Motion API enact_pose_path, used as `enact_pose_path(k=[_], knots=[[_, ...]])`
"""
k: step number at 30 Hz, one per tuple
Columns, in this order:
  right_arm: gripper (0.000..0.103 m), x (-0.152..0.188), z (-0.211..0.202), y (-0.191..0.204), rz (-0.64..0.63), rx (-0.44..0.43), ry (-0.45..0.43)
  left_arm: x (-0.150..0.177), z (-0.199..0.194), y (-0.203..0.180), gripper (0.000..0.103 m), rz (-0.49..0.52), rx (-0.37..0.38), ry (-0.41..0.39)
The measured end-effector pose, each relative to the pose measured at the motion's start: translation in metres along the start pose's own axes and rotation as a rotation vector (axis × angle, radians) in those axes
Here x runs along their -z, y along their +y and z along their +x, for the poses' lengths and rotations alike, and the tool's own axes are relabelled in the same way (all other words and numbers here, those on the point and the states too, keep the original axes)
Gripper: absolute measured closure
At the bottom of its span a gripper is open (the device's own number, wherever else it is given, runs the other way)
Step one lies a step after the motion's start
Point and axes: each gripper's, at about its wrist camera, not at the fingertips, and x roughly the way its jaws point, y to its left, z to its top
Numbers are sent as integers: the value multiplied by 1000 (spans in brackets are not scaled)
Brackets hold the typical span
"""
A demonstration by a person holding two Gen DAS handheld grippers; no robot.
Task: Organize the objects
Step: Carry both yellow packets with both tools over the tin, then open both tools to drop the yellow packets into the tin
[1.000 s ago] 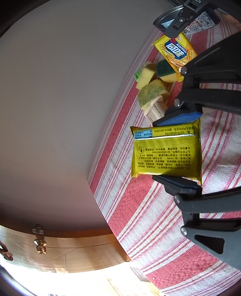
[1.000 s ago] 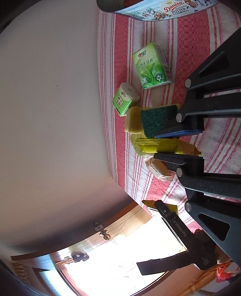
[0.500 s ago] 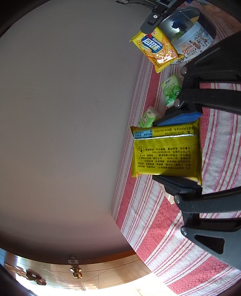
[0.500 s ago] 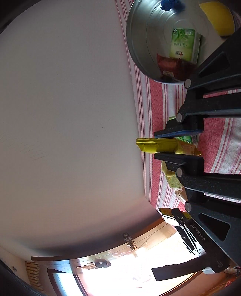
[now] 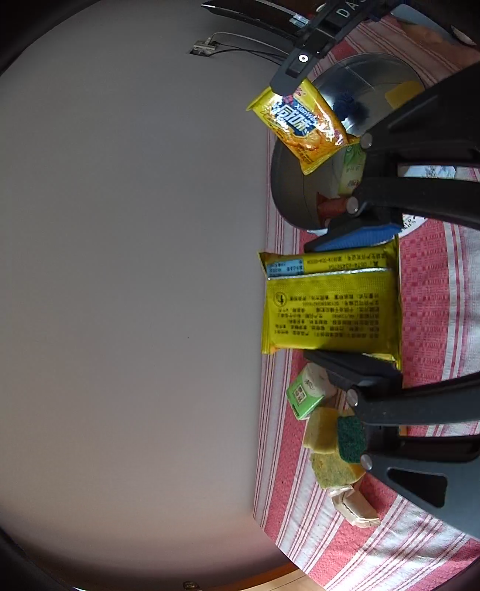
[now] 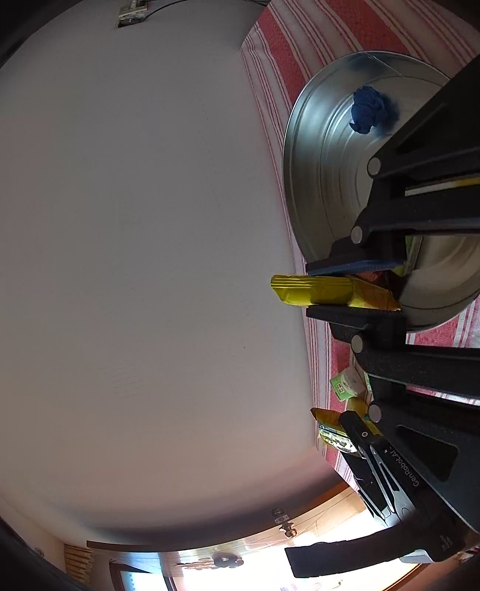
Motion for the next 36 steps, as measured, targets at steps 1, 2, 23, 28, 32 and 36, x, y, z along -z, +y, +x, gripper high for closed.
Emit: enact_pose_path(k=[1,2,23,28,32,36], knots=[[86,-1,-2,-7,4,12,-3,0,2,-9,54,7,12,1],[86,-2,-3,-13,8,23,-4,-1,4,-18,54,14,25,3],[86,-3,-11,-103,11,219,13,14,47,-127,54,155,84,51],[86,0,-4,-101,-17,231,30,18,54,-126,54,150,69,69],[86,4,2,-102,-37,242,43,20,61,-130,54,164,49,82],[86,7,7,-100,-46,257,50,22,63,-131,54,175,32,90]])
